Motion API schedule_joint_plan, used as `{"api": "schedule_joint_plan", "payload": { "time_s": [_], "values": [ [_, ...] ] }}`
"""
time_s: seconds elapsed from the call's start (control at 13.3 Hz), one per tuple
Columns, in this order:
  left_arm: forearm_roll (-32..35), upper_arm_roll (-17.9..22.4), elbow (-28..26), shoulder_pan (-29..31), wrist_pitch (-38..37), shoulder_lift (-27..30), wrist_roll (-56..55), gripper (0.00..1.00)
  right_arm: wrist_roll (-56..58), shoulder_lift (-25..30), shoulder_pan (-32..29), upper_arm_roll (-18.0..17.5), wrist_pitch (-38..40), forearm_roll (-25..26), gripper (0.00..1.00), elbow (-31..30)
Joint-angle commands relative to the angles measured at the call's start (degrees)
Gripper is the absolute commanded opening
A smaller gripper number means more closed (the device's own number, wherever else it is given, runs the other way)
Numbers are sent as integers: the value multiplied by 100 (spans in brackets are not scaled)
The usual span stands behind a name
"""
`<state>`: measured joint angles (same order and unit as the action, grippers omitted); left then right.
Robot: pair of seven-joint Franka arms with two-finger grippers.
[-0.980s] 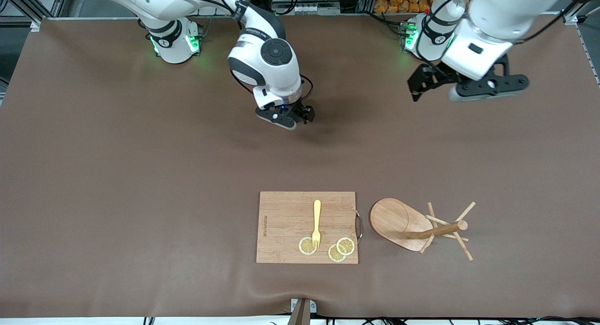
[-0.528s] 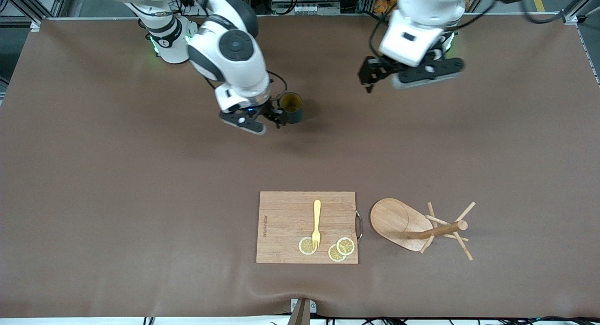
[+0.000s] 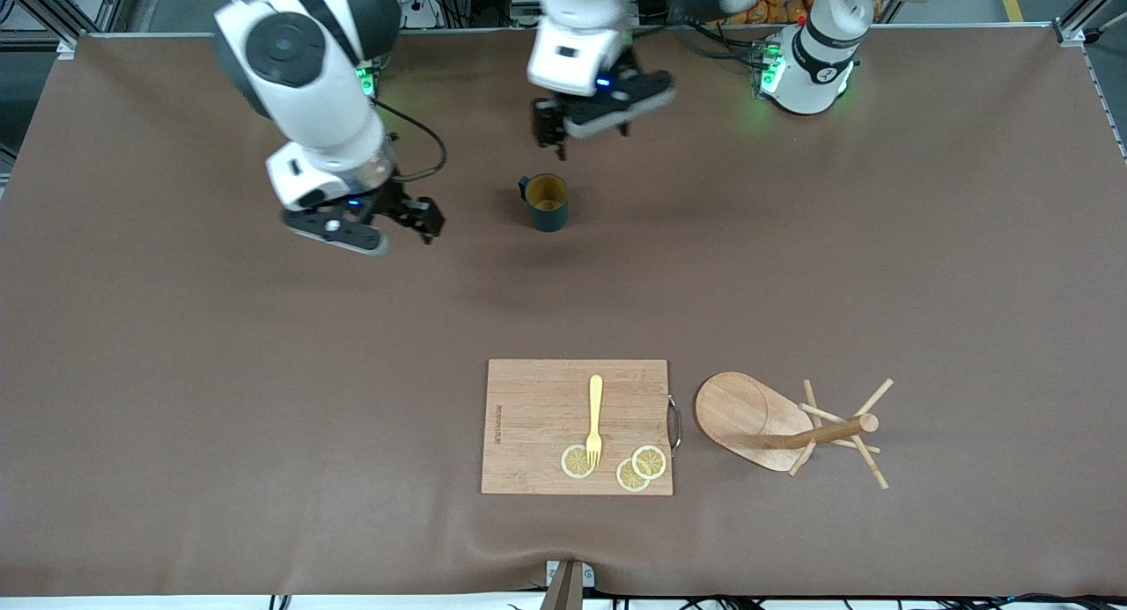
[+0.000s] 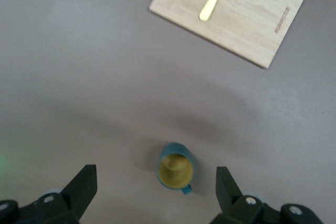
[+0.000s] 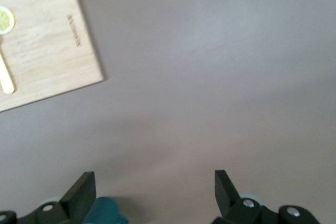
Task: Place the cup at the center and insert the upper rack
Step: 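Withdraw the right gripper while the left gripper moves above the mug, then lower the left gripper onto the teal mug rim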
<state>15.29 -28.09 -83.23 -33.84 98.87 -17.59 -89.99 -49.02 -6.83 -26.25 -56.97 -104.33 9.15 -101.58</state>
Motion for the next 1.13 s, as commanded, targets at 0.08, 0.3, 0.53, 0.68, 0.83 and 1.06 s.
{"api": "schedule_joint_plan", "payload": {
  "time_s": [0.08,0.3,0.53,0.68,0.83,1.06],
  "values": [
    [868,171,878,-1121,26,-1270,-1570,100,1601,287,-38,921,677,-238,100,769],
    [1222,968,1107,-2299,308,-1931,-2758,100,2929,734,154,2124,686,-939,100,841],
    [1222,1559,1108,-2996,606,-2318,-3208,100,3801,938,769,3321,852,-1047,100,850],
    [1231,1639,1108,-3085,835,-2538,-3769,100,4337,982,726,3595,985,-1091,100,850],
    [1240,1648,1116,-3155,932,-2679,-4061,100,4681,1008,726,3868,1020,-1091,100,841],
    [1222,2182,1178,-3619,959,-2916,-4517,100,4937,1017,726,4027,1073,-1082,100,806]
  ]
}}
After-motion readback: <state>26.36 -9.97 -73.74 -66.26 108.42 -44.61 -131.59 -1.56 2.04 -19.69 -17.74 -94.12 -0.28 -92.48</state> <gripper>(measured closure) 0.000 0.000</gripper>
